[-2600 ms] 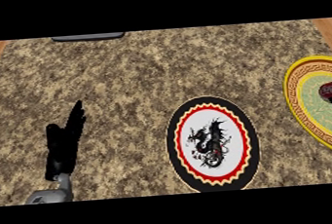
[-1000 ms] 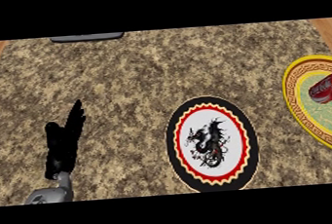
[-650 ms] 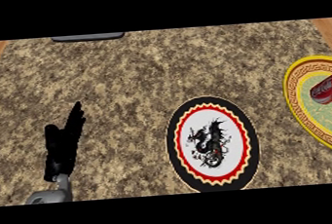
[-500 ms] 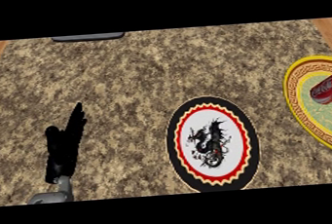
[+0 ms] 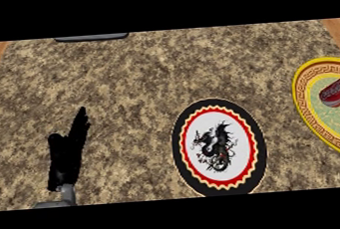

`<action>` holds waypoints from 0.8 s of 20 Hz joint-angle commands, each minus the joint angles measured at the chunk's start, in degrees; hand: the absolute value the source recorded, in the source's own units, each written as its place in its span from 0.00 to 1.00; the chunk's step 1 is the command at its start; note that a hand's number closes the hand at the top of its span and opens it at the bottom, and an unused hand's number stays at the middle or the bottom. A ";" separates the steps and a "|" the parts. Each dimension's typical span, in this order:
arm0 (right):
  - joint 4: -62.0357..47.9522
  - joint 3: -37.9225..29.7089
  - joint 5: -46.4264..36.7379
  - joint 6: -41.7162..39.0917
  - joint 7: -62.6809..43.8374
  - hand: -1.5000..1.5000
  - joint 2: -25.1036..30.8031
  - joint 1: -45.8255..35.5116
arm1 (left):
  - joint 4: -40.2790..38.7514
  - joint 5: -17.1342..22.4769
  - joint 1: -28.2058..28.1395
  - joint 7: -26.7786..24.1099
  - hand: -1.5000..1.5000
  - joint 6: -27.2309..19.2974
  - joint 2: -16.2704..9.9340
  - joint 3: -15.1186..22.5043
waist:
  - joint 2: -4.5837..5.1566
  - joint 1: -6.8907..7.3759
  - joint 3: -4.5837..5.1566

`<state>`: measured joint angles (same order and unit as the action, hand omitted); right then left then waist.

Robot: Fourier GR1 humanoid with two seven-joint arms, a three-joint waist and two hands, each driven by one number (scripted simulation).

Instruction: Pick the can from the plate and place it in the plate

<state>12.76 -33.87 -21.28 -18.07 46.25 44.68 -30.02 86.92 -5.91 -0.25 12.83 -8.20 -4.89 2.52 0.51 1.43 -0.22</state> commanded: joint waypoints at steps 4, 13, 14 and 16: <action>-2.30 0.09 0.69 -1.99 1.78 0.00 2.77 0.26 | 0.20 0.95 0.84 1.13 0.50 2.34 -2.44 -1.91 | 0.03 -0.05 -0.01; -4.07 -1.08 1.64 -1.25 3.63 0.00 6.62 3.94 | 0.71 -0.02 1.10 1.05 0.50 -0.07 0.90 -0.42 | 0.16 0.30 -0.15; -3.58 -0.64 1.52 -0.63 4.83 0.00 5.29 4.57 | -8.08 0.72 7.00 -1.36 0.50 0.30 -0.09 -3.52 | 0.24 -0.56 -0.06; -3.99 -1.27 1.97 2.87 4.22 0.00 2.77 3.33 | -8.00 0.52 6.75 -2.53 0.50 0.30 0.64 -2.71 | 0.49 0.02 -0.16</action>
<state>9.30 -34.52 -19.92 -16.44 48.28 49.23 -26.88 83.07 -5.25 3.91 12.56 -7.43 -5.13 0.31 0.77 1.46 -0.32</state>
